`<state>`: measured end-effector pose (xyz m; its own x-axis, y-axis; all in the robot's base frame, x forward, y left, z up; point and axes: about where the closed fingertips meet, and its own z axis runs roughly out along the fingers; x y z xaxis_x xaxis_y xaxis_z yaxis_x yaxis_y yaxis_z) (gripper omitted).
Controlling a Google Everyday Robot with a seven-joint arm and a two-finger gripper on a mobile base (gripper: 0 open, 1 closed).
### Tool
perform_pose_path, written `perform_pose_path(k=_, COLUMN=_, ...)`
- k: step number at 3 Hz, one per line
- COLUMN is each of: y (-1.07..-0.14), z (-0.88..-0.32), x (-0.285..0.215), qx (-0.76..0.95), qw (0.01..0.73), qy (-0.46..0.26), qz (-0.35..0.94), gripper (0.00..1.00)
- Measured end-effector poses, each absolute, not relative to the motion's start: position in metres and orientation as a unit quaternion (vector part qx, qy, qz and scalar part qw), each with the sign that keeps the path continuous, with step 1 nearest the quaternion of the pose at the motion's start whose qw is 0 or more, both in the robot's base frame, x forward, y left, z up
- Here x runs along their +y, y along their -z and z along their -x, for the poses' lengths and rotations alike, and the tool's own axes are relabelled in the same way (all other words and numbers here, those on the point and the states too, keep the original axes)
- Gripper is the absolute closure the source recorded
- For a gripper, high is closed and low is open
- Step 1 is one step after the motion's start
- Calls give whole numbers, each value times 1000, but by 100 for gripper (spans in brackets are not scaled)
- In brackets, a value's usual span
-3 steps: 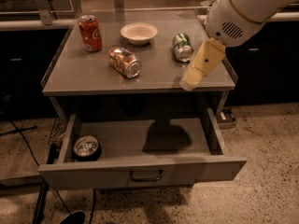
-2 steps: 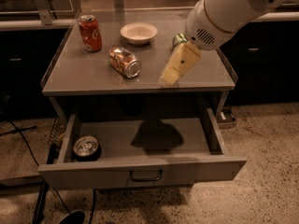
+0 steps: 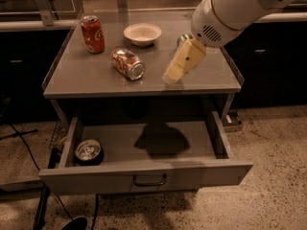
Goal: Place orange can into top drawer
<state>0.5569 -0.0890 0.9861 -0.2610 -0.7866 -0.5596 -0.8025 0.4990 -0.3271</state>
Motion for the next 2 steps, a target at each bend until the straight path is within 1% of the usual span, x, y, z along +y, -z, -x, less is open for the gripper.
perform_pose_path(k=1, y=-976, z=-566, x=-91, qx=804, qw=347, qy=-17, qz=483, gripper=0)
perform_pose_path(k=2, y=-965, z=-579, x=-73, qx=803, qw=360, qy=-35, qz=474, gripper=0)
